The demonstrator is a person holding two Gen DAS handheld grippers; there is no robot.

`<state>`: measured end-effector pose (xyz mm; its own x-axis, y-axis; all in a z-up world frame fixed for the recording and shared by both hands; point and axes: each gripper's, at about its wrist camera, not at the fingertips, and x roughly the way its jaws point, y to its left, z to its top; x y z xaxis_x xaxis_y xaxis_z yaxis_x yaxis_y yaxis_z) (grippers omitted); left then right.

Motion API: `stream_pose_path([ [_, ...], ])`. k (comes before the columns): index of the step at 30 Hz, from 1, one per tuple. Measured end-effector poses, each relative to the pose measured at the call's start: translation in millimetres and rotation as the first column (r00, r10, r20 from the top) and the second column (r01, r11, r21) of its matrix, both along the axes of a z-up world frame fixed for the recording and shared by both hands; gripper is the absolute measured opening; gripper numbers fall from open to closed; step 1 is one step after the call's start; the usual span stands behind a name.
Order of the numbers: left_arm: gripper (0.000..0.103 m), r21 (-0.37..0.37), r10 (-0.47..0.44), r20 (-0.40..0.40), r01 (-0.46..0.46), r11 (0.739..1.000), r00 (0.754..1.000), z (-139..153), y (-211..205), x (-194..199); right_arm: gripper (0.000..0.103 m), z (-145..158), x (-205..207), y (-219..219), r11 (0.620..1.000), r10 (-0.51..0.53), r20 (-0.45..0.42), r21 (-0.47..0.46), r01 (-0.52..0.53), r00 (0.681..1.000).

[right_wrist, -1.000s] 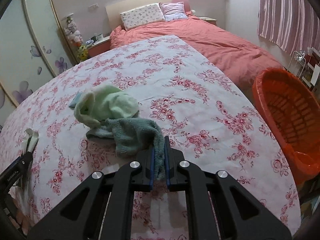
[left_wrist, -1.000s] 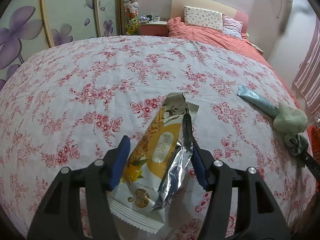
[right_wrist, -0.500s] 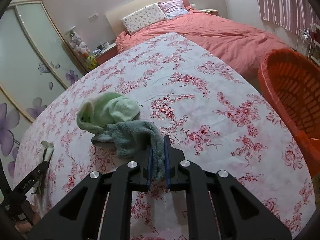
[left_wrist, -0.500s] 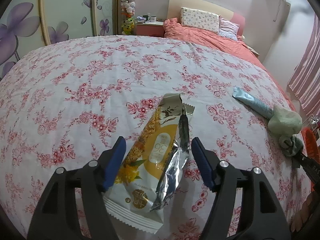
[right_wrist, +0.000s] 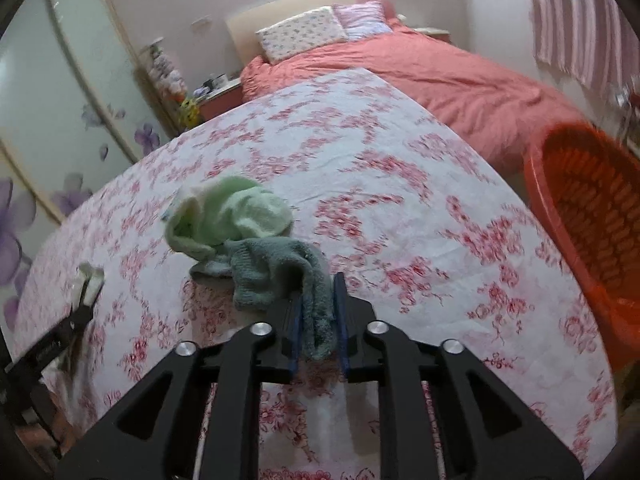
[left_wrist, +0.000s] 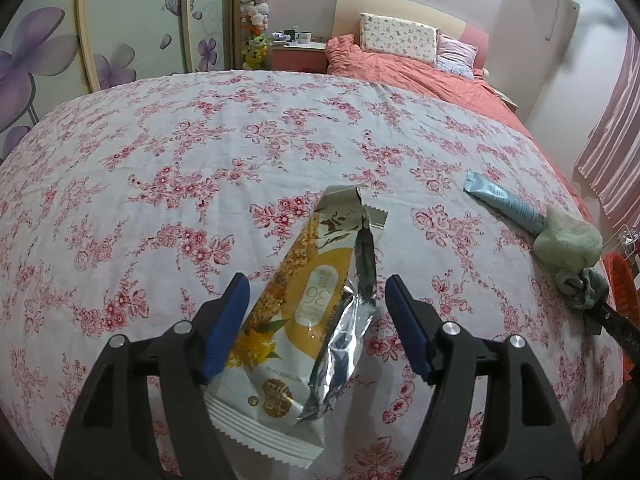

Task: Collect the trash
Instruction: 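Grasp the teal and green socks with the right tool and lift them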

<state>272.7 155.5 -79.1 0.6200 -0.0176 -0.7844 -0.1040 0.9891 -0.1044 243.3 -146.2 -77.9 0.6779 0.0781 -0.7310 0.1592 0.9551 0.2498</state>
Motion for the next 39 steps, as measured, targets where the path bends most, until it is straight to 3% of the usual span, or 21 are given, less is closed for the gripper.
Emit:
stream_pose_path([
  [1, 0.069, 0.000, 0.000, 0.000, 0.000, 1.000, 1.000, 0, 0, 0, 0.044, 2, 1, 0, 1.000, 0.014, 0.004, -0.004, -0.014, 1.000],
  [3, 0.069, 0.000, 0.001, 0.000, -0.001, 1.000, 1.000, 0, 0, 0, 0.050, 6, 4, 1, 0.999, 0.029, 0.010, -0.019, -0.028, 1.000],
  [8, 0.069, 0.001, 0.001, 0.000, -0.001, 1.000, 1.000, 0, 0, 0, 0.050, 14, 8, 6, 0.991, 0.124, -0.004, -0.053, -0.124, 0.992],
  [10, 0.069, 0.000, 0.001, 0.000, -0.001, 1.000, 1.000, 0, 0, 0, 0.055, 18, 2, 6, 0.981, 0.182, -0.017, -0.069, -0.183, 0.983],
  [23, 0.070, 0.007, -0.002, -0.002, 0.002, 1.000, 1.000, -1, -2, 0, 0.060, 8, 17, 33, 0.971, 0.215, -0.038, -0.102, -0.218, 0.976],
  [32, 0.070, 0.009, -0.003, -0.003, 0.003, 1.000, 1.000, -2, -3, 0, 0.034, 3, 19, 47, 0.966, 0.237, -0.020, -0.099, -0.238, 0.971],
  [34, 0.070, 0.007, -0.003, -0.003, 0.003, 1.000, 1.000, -2, -3, 0, 0.017, 2, 19, 50, 0.964, 0.246, -0.017, -0.100, -0.247, 0.969],
  [39, 0.070, 0.007, -0.003, -0.003, 0.003, 1.000, 1.000, -1, -3, 0, 0.015, -1, 19, 48, 0.971, 0.210, -0.034, -0.105, -0.213, 0.977],
])
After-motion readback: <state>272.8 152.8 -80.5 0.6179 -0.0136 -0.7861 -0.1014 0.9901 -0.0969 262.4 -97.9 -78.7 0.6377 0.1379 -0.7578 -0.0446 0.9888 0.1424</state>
